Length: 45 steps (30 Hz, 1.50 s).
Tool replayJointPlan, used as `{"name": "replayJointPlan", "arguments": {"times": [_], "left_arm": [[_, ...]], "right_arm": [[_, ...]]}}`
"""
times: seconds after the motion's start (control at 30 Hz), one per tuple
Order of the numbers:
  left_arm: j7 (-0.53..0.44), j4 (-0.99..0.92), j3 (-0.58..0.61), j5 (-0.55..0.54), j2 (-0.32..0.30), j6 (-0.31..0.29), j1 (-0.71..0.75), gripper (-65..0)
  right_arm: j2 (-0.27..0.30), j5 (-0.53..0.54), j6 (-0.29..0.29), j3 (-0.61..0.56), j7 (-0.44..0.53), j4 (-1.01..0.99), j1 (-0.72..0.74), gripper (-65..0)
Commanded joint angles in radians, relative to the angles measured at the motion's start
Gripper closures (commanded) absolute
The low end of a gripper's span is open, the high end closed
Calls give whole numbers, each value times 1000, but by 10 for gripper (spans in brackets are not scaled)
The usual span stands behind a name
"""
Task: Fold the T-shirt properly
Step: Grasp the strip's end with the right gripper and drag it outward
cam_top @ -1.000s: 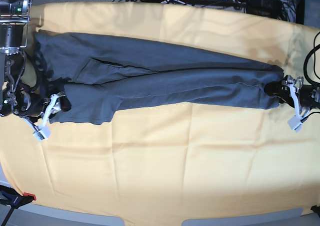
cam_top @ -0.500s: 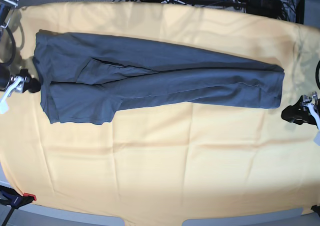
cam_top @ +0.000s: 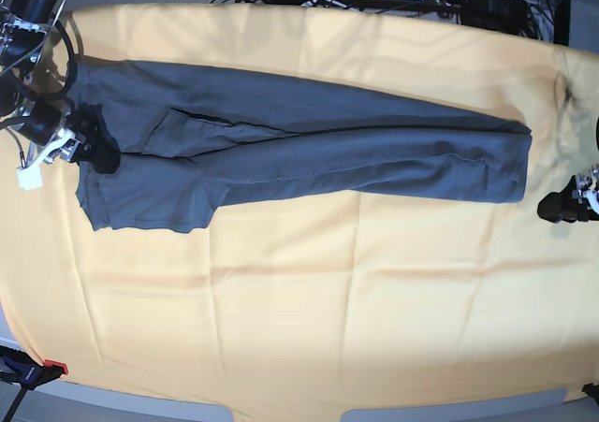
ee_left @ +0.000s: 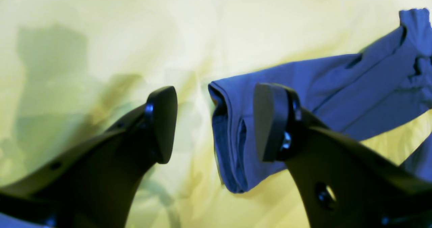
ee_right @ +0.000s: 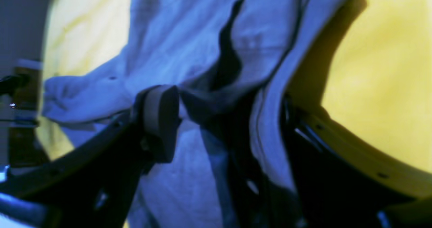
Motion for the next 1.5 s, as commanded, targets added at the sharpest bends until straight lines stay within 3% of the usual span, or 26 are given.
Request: {"name": "replayJointPlan", "arguments": {"times": [0.0,0.1,0.17,0.27,0.37,0.43,0.57,0.6,0.83,1.03,1.33,1.47], "left_arm": [[-14,8,-14,-20,-33,-4,-22,-373],[-14,8,-14,-21,-33,-5,-22,-373],[-14,8,-14,-21,-33,-5,-22,-373],[-15,8,-14,-31,-33,-7,-22,-373],[-14,8,-14,-35,-33,-7,-22,-373],[-14,8,-14,-35,-33,-7,-22,-373],[-14,8,-14,-35,-33,-7,-22,-373],[-14,8,-14,-35,-33,-7,-22,-373],[-15,8,-14,-25,-33,-7,-22,-373],[-14,8,-14,-28,-33,-7,-22,-373],[-13,8,-14,-28,-32,-7,-22,-373],[10,8,-14,-35,-29,-7,-21,-373]], "right_arm": [[4,-6,8,-1,-67,5,0,-394],[4,114,38,-1,-182,5,0,-394],[6,206,38,-1,-183,5,0,-393],[4,220,38,-1,-183,5,0,-376],[4,217,38,-1,-173,5,0,-294],[4,171,38,-1,-111,5,0,-245],[6,136,38,-1,-70,5,6,-22],[6,128,38,-1,-70,6,10,0],[42,63,38,20,-70,8,48,0],[114,-35,38,26,-65,8,119,0],[192,-338,38,26,50,8,216,0],[203,-346,38,26,68,8,226,-11]]}}
